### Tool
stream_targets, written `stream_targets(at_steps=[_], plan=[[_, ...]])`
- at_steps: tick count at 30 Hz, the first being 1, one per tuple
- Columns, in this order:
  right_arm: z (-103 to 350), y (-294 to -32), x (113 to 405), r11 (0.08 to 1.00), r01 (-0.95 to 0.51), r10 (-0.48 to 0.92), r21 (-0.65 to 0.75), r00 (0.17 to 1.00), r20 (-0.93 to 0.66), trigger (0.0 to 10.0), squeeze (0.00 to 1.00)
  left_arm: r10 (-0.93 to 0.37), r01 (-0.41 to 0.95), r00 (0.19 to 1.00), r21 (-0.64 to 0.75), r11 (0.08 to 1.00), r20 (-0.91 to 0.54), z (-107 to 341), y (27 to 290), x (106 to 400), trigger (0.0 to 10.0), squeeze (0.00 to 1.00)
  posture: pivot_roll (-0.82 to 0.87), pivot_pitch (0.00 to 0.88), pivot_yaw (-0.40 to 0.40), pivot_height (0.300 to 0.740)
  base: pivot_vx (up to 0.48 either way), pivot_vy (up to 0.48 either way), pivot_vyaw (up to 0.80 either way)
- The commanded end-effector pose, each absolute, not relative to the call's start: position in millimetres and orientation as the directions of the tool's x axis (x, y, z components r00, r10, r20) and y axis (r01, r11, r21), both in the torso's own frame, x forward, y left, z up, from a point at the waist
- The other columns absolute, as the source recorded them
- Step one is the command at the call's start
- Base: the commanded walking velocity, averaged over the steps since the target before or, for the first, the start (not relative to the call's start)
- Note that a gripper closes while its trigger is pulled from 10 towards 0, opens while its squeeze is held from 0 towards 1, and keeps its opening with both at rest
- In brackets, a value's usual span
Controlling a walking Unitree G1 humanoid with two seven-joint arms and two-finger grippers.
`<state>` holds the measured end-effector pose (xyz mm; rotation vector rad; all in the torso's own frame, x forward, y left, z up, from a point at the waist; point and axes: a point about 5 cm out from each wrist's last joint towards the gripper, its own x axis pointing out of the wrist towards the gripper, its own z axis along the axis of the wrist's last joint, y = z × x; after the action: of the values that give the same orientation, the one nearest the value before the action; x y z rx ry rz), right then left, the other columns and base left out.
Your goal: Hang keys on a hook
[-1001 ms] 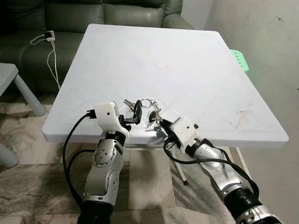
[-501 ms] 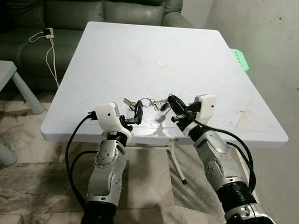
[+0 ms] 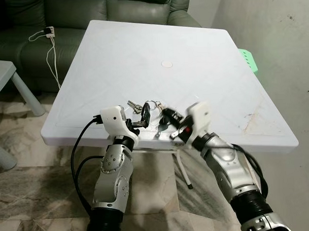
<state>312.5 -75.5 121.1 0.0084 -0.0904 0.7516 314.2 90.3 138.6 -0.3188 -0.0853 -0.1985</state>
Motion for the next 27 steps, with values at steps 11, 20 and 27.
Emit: stream_targets(at_steps=[11,20,27], plan=[[124,-77,314,0.727,-0.656,0.677,-0.201,0.734,0.051,10.0,0.0,-0.201,0.229,0.972,-0.312,0.922,0.12,141,80,315,10.0,0.0,0.03,0.117,-0.173,0.74,0.0,0.0,0.0],[123,-72,311,0.732,-0.666,0.678,-0.143,0.733,0.061,10.0,0.0,-0.2,0.23,0.972,-0.315,0.921,0.126,141,78,315,10.0,0.0,0.04,0.113,-0.177,0.74,0.0,0.0,0.0],[123,-67,309,0.689,-0.689,0.713,-0.226,0.7,0.038,10.0,0.0,-0.199,0.231,0.971,-0.316,0.92,0.129,142,78,316,10.0,0.0,0.04,0.112,-0.181,0.74,0.0,0.0,0.0]])
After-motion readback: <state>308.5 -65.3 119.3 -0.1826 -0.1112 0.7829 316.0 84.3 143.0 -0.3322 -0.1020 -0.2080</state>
